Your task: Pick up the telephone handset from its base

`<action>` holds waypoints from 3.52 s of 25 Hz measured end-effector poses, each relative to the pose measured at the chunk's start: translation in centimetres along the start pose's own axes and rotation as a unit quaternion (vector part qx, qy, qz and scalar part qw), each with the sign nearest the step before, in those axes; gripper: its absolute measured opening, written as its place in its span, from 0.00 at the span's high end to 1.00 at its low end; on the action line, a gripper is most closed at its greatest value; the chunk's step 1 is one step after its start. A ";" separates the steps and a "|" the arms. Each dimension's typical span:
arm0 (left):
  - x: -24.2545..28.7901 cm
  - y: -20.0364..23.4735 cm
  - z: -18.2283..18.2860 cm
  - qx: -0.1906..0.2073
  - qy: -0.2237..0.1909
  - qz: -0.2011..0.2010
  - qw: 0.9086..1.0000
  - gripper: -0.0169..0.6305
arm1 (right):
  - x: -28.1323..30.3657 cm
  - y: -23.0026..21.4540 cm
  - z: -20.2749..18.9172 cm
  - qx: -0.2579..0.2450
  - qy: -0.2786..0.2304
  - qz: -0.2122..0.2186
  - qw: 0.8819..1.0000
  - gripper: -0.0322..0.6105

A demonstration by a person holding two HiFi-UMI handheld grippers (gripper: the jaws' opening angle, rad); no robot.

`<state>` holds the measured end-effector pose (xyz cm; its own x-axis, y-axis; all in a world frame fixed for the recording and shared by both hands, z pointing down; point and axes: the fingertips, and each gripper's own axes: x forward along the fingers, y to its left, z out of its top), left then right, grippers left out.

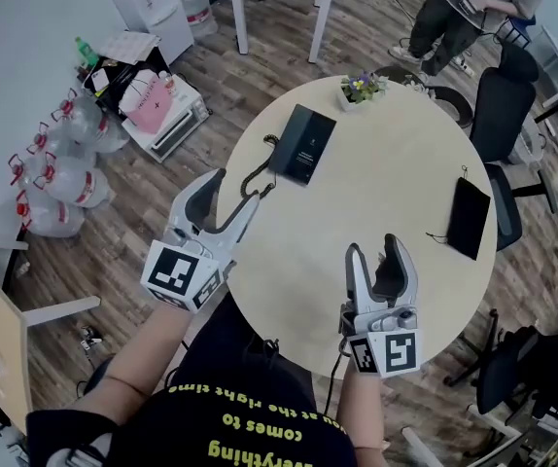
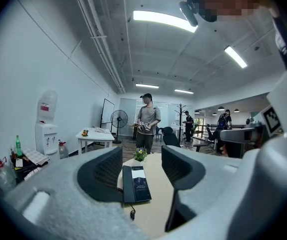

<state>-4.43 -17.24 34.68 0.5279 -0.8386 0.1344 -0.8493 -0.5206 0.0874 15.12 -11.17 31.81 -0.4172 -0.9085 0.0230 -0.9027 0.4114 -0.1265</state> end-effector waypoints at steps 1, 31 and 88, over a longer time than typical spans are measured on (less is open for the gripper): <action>0.6 0.5 -0.2 0.001 0.003 -0.004 1.000 0.59 | 0.6 -0.1 -0.1 0.000 0.002 -0.005 1.000 0.58; 17.0 6.4 -9.6 -0.005 0.097 -0.080 0.992 0.58 | 9.7 -4.0 -7.0 0.041 0.066 -0.074 0.994 0.58; 24.8 6.6 -20.1 -0.098 0.221 -0.097 0.966 0.84 | 10.8 -5.9 -9.0 0.075 0.081 -0.072 0.991 0.58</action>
<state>3.12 -38.25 58.41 0.6639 -0.5555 0.5007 -0.7399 -0.5849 0.3323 14.97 -22.71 41.72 -0.3071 -0.9284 0.2090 -0.9335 0.2511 -0.2560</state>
